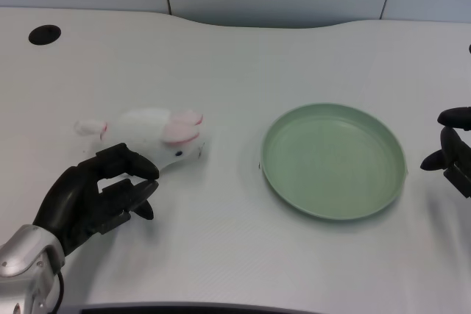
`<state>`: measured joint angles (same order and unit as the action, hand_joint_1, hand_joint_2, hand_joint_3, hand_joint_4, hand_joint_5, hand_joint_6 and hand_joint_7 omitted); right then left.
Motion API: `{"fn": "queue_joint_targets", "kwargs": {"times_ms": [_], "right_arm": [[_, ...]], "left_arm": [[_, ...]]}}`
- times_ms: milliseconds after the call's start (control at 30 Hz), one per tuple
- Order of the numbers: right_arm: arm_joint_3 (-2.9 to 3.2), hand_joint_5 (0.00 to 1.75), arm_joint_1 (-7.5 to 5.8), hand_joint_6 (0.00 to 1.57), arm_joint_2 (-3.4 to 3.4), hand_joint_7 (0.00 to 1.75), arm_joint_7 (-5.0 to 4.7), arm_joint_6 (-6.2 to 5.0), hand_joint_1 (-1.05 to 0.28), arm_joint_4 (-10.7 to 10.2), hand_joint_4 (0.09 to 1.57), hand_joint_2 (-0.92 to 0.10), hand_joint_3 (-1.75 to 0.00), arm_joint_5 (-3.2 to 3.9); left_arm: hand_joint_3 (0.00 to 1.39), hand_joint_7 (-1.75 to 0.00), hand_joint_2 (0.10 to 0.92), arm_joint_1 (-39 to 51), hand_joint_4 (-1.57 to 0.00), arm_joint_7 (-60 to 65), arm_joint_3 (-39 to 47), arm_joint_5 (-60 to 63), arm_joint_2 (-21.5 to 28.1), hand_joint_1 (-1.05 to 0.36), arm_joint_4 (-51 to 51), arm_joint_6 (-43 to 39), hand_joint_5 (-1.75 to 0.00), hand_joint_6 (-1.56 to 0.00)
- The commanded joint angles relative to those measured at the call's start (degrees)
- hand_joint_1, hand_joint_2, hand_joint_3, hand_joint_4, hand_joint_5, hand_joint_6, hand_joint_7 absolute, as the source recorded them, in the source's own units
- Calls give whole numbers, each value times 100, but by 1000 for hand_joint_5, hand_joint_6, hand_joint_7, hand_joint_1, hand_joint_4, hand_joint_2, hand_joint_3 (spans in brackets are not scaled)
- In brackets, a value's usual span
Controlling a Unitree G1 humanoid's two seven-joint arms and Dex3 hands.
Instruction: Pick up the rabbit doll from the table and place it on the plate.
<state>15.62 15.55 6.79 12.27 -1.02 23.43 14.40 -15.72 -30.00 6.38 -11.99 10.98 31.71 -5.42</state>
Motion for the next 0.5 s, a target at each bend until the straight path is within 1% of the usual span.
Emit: {"fn": "queue_joint_targets", "kwargs": {"times_ms": [33, 67, 100, 133, 200, 267, 333, 400, 433, 500], "right_arm": [[77, 1746, 6, 204, 45, 1626, -13, 6, -302, 8, 435, -921, -592, 113], [34, 1746, -8, 204, 81, 1627, -41, 1, -303, -11, 435, -921, -591, 33], [2, 1746, -19, 204, 108, 1622, -63, -4, -306, -25, 441, -921, -595, -28], [-5, 1746, -23, 204, 112, 1620, -90, 28, -301, -56, 441, -921, -596, -44], [3, 1746, -23, 204, 103, 1615, -115, 72, -282, -90, 432, -921, -597, -38], [23, 1746, -15, 207, 77, 1615, -129, 122, -273, -116, 426, -921, -595, 7], [32, 1746, -12, 210, 67, 1616, -133, 150, -270, -130, 424, -921, -594, 31], [31, 1746, -13, 211, 68, 1616, -135, 162, -269, -137, 423, -921, -594, 36], [8, 1746, -18, 210, 78, 1615, -168, 199, -272, -173, 422, -921, -594, -1], [-22, 1746, -26, 206, 91, 1610, -212, 253, -279, -223, 416, -921, -591, -48]], "left_arm": [[235, -1389, 921, 80, -506, -15, 15, -24, 27, -454, 7, 43, -1746, -480], [235, -1388, 921, 83, -507, 16, -3, 19, 31, -454, 10, -5, -1746, -481], [231, -1389, 921, 86, -511, 40, -16, 51, 33, -464, 12, -41, -1746, -487], [229, -1390, 921, 79, -512, 23, -17, 55, 39, -470, 36, -65, -1746, -490], [226, -1394, 921, 70, -513, -8, -12, 43, 46, -481, 65, -80, -1746, -490], [222, -1401, 921, 61, -513, -37, 0, 9, 53, -482, 69, -34, -1746, -492], [219, -1406, 921, 58, -512, -47, 4, -7, 55, -480, 65, -5, -1746, -492], [217, -1409, 921, 58, -512, -47, 4, -9, 56, -479, 64, -2, -1746, -491], [217, -1408, 921, 55, -512, -37, -7, 18, 62, -480, 77, -43, -1746, -489], [219, -1401, 921, 52, -513, -24, -21, 52, 69, -484, 93, -95, -1746, -486]]}}
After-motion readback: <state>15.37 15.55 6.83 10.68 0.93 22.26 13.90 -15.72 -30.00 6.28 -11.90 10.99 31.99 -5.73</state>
